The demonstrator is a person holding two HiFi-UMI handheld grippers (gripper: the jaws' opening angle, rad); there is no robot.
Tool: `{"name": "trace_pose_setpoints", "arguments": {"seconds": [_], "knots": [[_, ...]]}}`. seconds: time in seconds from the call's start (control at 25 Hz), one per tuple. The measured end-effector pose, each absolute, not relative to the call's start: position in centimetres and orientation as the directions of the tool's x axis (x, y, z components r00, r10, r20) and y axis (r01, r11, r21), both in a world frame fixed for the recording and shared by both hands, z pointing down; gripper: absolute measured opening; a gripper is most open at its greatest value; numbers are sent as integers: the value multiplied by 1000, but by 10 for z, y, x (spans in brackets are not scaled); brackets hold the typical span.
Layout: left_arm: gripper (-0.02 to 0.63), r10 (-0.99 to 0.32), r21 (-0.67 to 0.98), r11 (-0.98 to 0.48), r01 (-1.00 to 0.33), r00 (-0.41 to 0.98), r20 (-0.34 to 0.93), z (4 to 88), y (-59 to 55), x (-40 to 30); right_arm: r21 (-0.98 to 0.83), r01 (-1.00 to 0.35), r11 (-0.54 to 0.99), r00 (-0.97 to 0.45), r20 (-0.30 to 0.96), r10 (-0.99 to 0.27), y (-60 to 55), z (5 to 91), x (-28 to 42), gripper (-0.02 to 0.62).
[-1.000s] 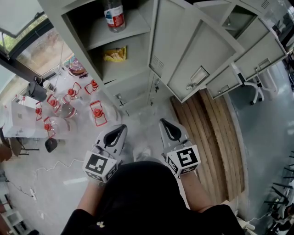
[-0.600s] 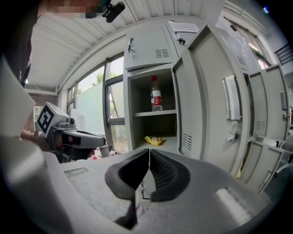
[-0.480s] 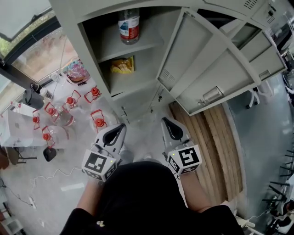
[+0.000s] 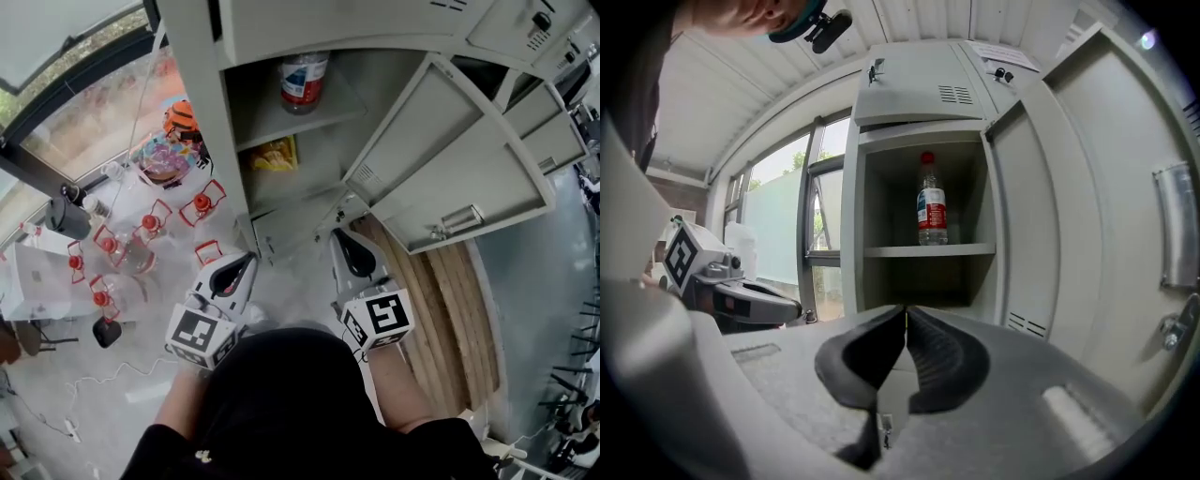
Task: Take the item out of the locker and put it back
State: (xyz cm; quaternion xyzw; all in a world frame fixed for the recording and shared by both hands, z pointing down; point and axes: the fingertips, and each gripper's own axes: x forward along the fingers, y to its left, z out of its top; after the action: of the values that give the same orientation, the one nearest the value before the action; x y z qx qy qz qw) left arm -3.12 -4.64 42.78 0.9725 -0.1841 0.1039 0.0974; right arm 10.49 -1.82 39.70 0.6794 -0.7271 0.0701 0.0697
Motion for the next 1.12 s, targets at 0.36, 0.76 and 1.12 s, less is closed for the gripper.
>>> {"name": "trace_pose_setpoints", "arguments": {"seconds": [0.36,0.76,1.12], "knots": [[14,-369,143,-900,-412,894,254,427,-81,-60,36,-998,46,-41,137,-990,-70,375,103,2],[14,-477,140,-844,-518,844,244,424,-83,-59,64,-990,125,-119,87,-989,-116,345,120,40],[14,-598,143,-755,-640,762,248,422,-78,-65,84,-979,187,-182,67,-981,-156,326,139,81]]}}
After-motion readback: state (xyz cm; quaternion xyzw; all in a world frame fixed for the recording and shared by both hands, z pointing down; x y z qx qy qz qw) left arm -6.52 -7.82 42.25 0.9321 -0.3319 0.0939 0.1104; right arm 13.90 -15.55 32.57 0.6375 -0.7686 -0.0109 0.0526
